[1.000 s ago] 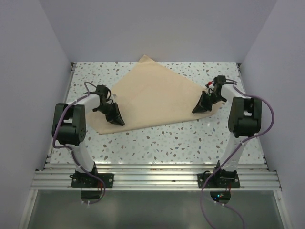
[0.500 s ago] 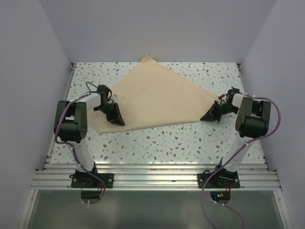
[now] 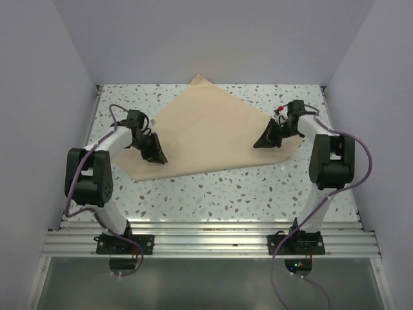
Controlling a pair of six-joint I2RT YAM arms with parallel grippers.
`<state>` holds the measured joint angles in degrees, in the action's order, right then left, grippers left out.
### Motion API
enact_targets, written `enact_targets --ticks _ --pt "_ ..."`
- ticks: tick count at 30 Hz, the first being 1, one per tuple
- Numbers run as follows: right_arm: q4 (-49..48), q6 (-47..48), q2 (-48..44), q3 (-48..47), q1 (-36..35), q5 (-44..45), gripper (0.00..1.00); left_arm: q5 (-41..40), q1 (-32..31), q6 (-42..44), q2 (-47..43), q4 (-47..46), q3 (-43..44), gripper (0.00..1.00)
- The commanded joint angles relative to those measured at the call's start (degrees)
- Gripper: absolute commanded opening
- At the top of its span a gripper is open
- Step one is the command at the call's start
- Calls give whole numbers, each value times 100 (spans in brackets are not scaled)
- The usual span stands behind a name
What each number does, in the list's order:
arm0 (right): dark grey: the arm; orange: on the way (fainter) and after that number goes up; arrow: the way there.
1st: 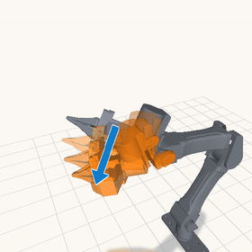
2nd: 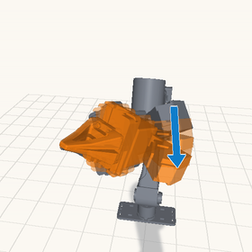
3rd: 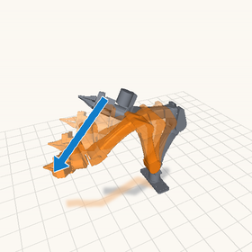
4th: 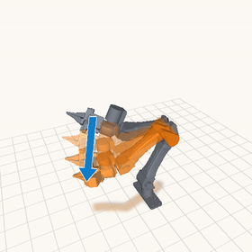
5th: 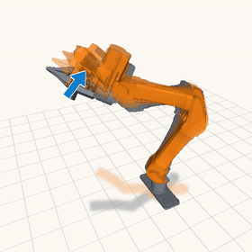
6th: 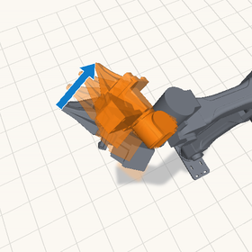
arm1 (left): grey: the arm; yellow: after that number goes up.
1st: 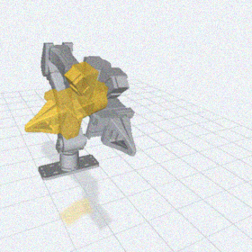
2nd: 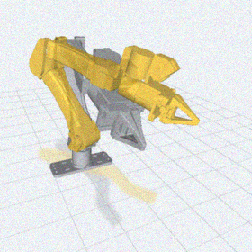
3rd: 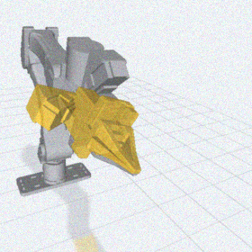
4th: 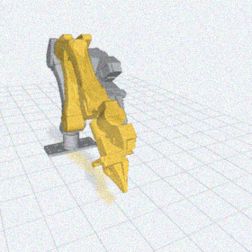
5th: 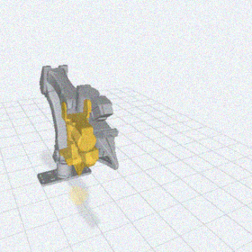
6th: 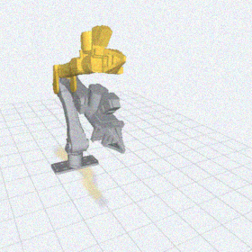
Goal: Prepare the surgical pack
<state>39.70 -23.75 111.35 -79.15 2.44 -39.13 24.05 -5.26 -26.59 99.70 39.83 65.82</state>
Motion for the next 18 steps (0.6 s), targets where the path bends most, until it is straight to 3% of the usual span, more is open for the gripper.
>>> enact_targets --ticks 1,8,13,18 --pt "-322 -359 26 285 55 -516 0 231 -90 -171 -30 -151 -253 20" --pt "-489 -77 378 717 301 -218 0 100 182 -154 401 -344 -544 18" --pt "-332 -16 633 603 451 142 0 -102 823 -4 217 -152 -728 18" --pt "-358 -112 730 638 459 266 0 -550 1053 -22 -223 77 -922 21"
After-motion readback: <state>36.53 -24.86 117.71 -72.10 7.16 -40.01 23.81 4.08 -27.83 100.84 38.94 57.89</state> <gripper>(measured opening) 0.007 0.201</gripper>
